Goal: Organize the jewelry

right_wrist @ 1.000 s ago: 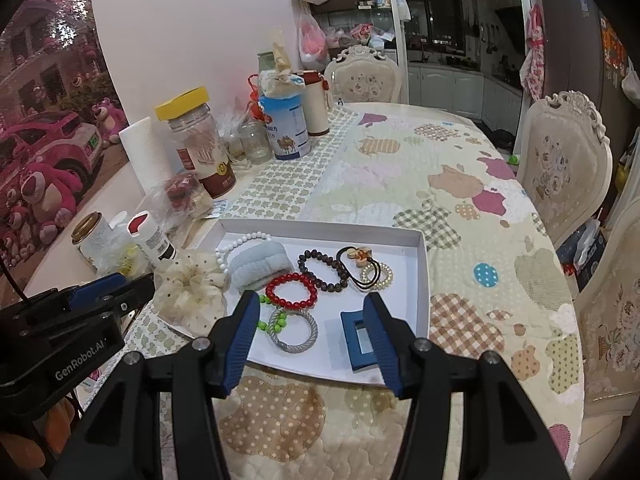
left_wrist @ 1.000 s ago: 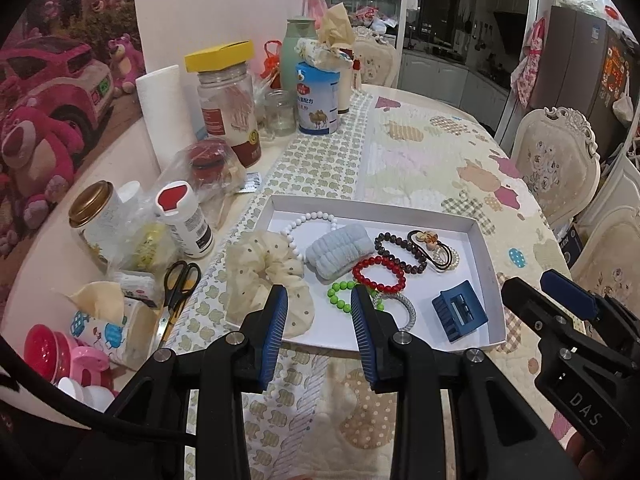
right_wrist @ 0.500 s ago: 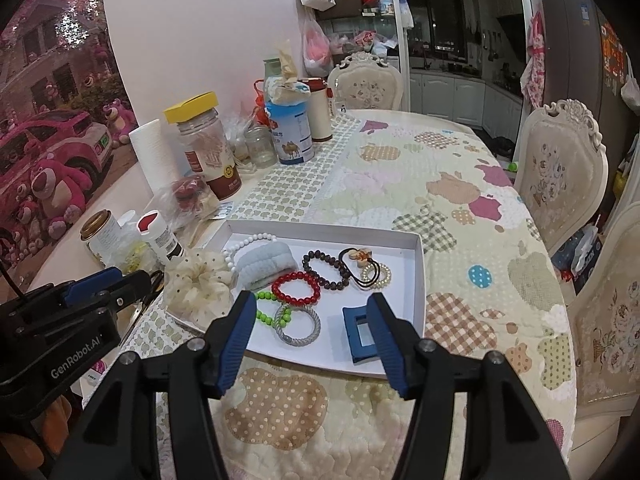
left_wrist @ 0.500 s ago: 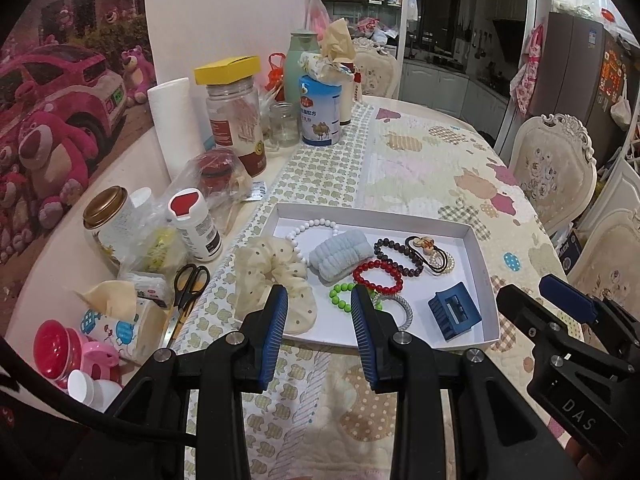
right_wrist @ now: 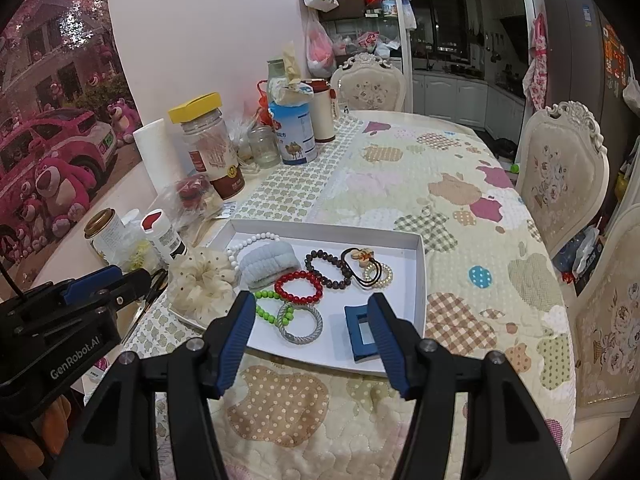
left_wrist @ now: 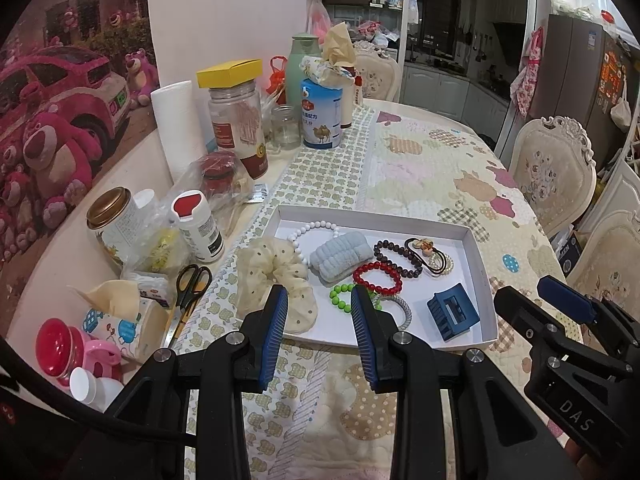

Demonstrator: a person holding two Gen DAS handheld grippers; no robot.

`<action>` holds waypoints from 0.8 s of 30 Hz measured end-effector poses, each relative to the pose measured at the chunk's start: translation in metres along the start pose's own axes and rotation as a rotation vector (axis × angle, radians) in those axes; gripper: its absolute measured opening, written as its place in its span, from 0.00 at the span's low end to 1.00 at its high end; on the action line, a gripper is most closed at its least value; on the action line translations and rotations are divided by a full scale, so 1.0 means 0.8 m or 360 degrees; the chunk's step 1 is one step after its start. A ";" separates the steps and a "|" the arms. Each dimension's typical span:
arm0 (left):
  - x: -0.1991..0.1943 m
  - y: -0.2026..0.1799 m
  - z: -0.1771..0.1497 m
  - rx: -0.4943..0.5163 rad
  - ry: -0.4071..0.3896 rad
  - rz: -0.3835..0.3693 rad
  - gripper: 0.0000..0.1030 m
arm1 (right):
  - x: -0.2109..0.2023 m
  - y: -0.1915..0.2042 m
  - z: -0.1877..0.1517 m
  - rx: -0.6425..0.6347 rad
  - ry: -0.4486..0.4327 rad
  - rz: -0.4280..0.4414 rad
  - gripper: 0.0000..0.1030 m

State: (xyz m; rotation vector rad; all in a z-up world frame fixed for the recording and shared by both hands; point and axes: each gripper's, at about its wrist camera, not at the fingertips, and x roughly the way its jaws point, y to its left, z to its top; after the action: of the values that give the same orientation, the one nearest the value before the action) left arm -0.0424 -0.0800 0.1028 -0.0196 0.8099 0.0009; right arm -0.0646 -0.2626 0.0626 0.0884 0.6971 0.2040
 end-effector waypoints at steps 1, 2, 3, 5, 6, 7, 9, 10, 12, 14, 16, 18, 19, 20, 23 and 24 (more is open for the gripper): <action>0.000 0.000 0.000 0.0003 0.0000 0.0000 0.31 | 0.000 0.000 0.000 0.0001 0.0000 0.0001 0.59; 0.000 0.000 0.000 0.0003 0.0000 0.0002 0.31 | 0.000 0.000 0.000 0.0001 0.0002 0.0003 0.59; -0.001 0.000 0.000 0.0002 0.0000 0.0002 0.31 | 0.000 0.000 0.000 0.0000 0.0001 0.0002 0.59; 0.000 0.000 0.000 0.0005 0.0002 0.0003 0.31 | 0.000 0.000 0.000 0.0001 0.0000 0.0001 0.59; 0.000 0.000 0.000 0.0005 0.0002 0.0003 0.31 | 0.000 0.000 0.000 0.0002 0.0000 0.0003 0.59; 0.000 0.000 0.000 0.0005 0.0001 0.0002 0.31 | 0.001 0.000 0.000 0.0001 -0.0001 0.0002 0.59; -0.003 -0.001 0.001 0.0012 0.0002 0.0003 0.31 | 0.000 0.000 0.000 -0.0003 -0.0002 0.0001 0.59; -0.004 -0.002 0.002 0.0015 0.0003 0.0004 0.31 | 0.000 0.000 0.000 0.0000 -0.0001 0.0001 0.59; -0.004 -0.003 0.003 0.0020 0.0005 0.0002 0.31 | 0.000 0.000 0.000 0.0003 0.0001 0.0002 0.59; -0.004 -0.004 0.005 0.0023 0.0006 0.0003 0.31 | 0.001 0.000 0.001 0.0001 0.0003 0.0001 0.59; -0.004 -0.005 0.004 0.0023 0.0007 0.0001 0.31 | 0.001 -0.001 0.002 0.0001 0.0007 -0.0001 0.60; -0.001 -0.007 0.005 0.0028 0.0008 0.0001 0.31 | 0.001 -0.002 0.002 0.0003 0.0007 -0.0001 0.60; -0.001 -0.008 0.005 0.0028 0.0008 0.0001 0.31 | 0.001 -0.002 0.002 0.0002 0.0007 -0.0001 0.60; -0.001 -0.008 0.005 0.0028 0.0008 0.0001 0.31 | 0.001 -0.001 0.002 0.0000 0.0008 -0.0001 0.60; -0.001 -0.008 0.005 0.0027 0.0008 0.0003 0.31 | 0.001 -0.001 0.002 -0.0002 0.0006 -0.0002 0.60; -0.001 -0.008 0.005 0.0027 0.0008 0.0004 0.31 | 0.002 -0.002 0.003 0.0000 0.0006 -0.0003 0.60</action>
State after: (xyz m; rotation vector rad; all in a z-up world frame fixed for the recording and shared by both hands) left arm -0.0399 -0.0865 0.1063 -0.0027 0.8147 -0.0036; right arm -0.0616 -0.2637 0.0629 0.0871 0.7008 0.2027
